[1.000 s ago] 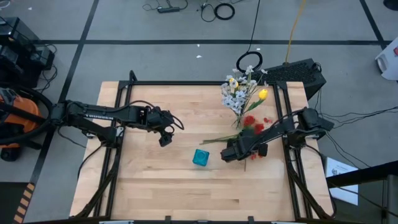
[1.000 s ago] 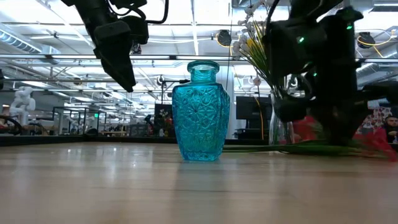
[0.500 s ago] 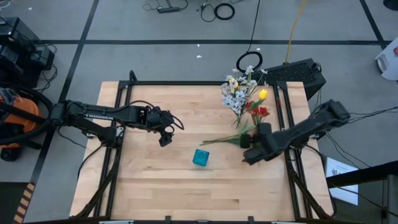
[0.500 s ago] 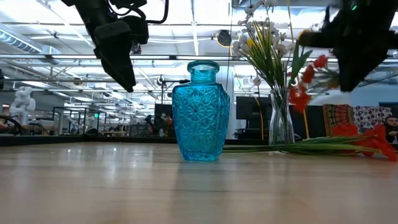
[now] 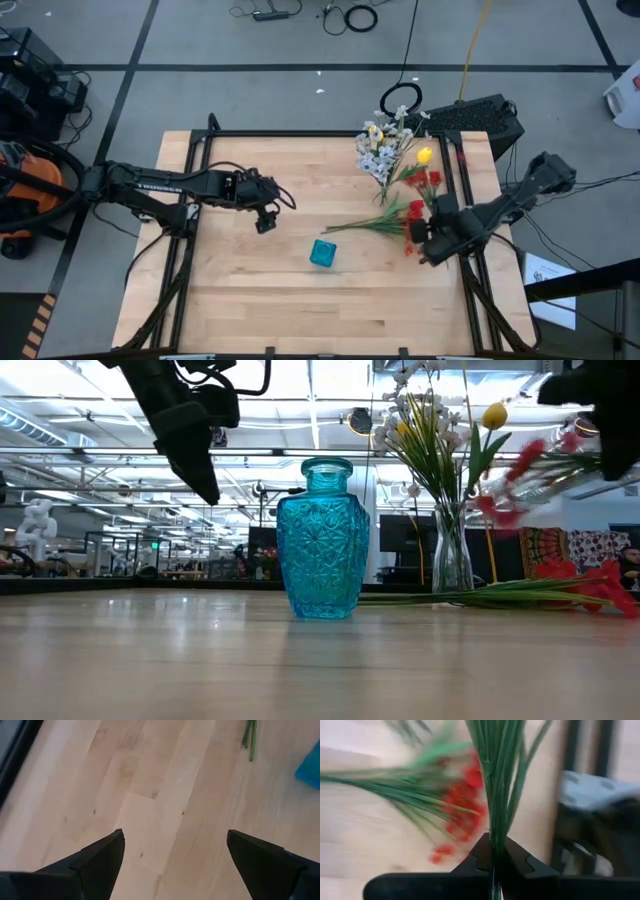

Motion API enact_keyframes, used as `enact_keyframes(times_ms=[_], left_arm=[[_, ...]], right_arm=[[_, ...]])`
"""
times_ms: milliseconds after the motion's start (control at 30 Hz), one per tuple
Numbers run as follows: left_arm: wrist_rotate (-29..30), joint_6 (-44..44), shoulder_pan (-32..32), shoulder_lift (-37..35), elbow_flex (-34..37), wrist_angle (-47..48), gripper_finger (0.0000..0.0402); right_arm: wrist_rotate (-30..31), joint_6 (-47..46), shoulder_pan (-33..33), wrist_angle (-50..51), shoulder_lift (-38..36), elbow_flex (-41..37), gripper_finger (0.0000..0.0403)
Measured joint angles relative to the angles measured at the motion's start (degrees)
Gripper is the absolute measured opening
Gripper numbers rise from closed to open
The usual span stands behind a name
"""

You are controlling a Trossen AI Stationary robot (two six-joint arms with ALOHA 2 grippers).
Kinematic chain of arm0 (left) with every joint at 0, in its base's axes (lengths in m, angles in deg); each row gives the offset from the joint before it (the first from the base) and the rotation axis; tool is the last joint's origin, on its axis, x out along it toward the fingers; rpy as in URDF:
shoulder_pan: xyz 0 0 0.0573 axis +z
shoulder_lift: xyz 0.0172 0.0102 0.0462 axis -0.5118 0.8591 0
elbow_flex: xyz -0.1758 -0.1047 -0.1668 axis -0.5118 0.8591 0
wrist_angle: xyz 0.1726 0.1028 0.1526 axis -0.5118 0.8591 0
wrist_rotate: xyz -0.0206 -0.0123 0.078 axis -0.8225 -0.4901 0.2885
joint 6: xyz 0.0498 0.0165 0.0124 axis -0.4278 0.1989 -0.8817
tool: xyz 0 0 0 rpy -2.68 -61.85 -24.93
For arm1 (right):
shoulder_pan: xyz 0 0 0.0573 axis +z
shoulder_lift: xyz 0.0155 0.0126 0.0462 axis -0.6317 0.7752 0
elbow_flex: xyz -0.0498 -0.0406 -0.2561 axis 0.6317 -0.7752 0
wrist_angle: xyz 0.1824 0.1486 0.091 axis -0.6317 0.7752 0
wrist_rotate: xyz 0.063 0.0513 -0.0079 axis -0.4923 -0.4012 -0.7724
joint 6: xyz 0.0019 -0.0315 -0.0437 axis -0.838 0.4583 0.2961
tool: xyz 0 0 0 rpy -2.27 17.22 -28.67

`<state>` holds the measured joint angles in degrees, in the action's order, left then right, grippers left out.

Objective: Sort flowers into vase by color
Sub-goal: Put the bottom orange flowers into the blue vase

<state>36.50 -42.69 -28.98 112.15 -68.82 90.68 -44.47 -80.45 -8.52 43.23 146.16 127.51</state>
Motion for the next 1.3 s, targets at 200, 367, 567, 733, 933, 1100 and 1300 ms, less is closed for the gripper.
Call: enact_keyframes(times_ms=[200, 367, 567, 733, 933, 1100, 1300], left_arm=[[0.07, 5.7, 0.04, 0.0, 0.0, -0.69, 0.0354], [0.13, 6.91, 0.04, 0.0, 0.0, -3.33, 0.0354], [0.2, 6.92, 0.04, 0.0, 0.0, -6.65, 0.0354], [0.2, 6.89, 0.04, 0.0, 0.0, -8.03, 0.0354], [0.2, 6.31, 0.04, 0.0, 0.0, -7.98, 0.0354], [0.22, 5.41, 0.04, 0.0, 0.0, -8.01, 0.0354], [0.14, 5.37, 0.04, 0.0, 0.0, -8.61, 0.0354]], right_arm=[[13.79, -5.88, 1.09, -0.15, -2.44, -0.38, 0.0002], [23.04, -6.8, 0.85, -0.09, -4.21, -0.38, 0.0001], [34.15, -5.29, 0.8, -0.04, -7.16, 0.9, 0.0001], [48.19, 2.84, 0.8, 0.0, -8.17, 4.98, 0.0], [53.33, 28.21, 0.83, -12.18, -8.17, 9.84, 0.0002], [52.74, 56.74, 0.85, -34.92, -7.25, 9.85, 0.0002], [48.86, 79.48, 0.63, -55.82, -3.44, 9.85, 0.0003]])
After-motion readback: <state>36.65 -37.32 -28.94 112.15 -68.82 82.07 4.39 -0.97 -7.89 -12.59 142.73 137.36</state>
